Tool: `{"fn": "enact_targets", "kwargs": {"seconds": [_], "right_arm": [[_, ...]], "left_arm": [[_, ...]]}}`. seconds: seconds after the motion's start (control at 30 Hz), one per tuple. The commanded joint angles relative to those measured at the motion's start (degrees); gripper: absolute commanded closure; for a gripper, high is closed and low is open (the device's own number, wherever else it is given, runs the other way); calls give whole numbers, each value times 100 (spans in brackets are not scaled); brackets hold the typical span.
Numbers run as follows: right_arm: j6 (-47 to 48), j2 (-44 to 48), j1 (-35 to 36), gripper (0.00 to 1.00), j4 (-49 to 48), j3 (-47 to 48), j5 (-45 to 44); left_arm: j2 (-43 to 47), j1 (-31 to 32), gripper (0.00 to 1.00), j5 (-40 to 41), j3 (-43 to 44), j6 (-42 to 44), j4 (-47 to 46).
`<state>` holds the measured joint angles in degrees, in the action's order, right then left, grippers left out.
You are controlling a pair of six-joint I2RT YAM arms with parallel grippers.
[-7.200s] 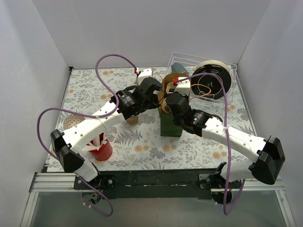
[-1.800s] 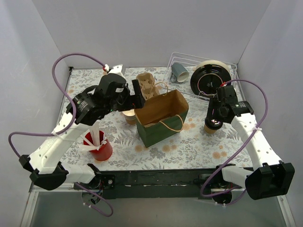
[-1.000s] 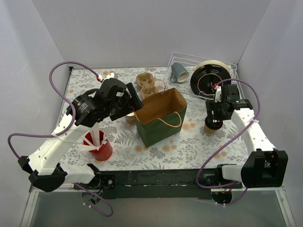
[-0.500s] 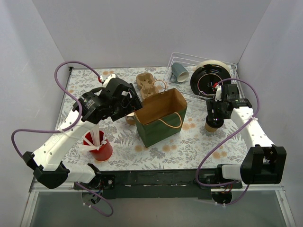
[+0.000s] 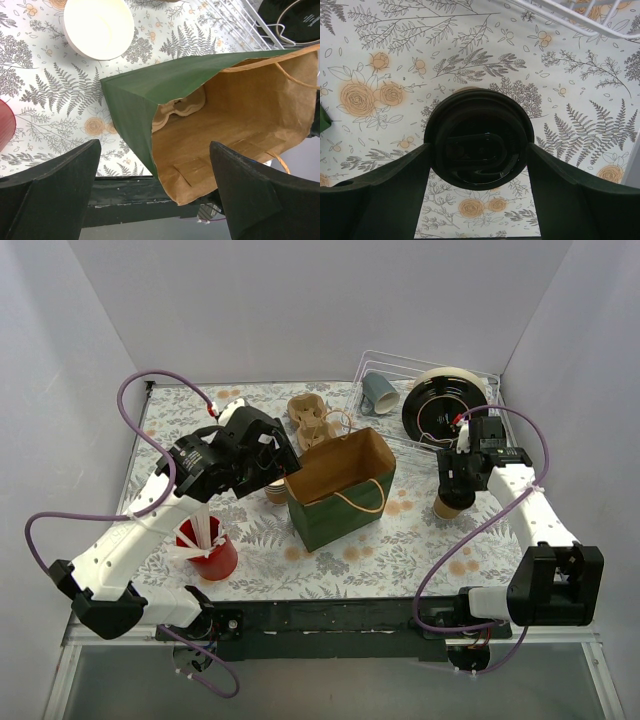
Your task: Pack the takeout coffee
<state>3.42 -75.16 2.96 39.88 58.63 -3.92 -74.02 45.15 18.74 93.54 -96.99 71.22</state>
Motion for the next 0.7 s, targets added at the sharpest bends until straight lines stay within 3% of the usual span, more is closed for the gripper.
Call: {"fn": "enact_targets", "kwargs": {"seconds": [0.0, 0.1, 0.27, 0.53, 0.67], "right_arm": [[-157, -228, -32, 17, 275, -62, 225], [-210, -263, -24, 8, 353, 43, 208], [-263, -210, -32, 7, 433, 297, 129], [-298, -254, -32, 12, 512, 237, 32], [-298, -210, -32, 19, 538, 166, -64]], "left_arm": [[133, -41, 9, 147, -46, -66, 85], [133, -32, 8, 156, -46, -48, 59], [125, -32, 8, 156, -72, -30, 24], [169, -41, 8, 217, -178, -74, -3], [142, -32, 12, 253, -169, -232, 111]]}}
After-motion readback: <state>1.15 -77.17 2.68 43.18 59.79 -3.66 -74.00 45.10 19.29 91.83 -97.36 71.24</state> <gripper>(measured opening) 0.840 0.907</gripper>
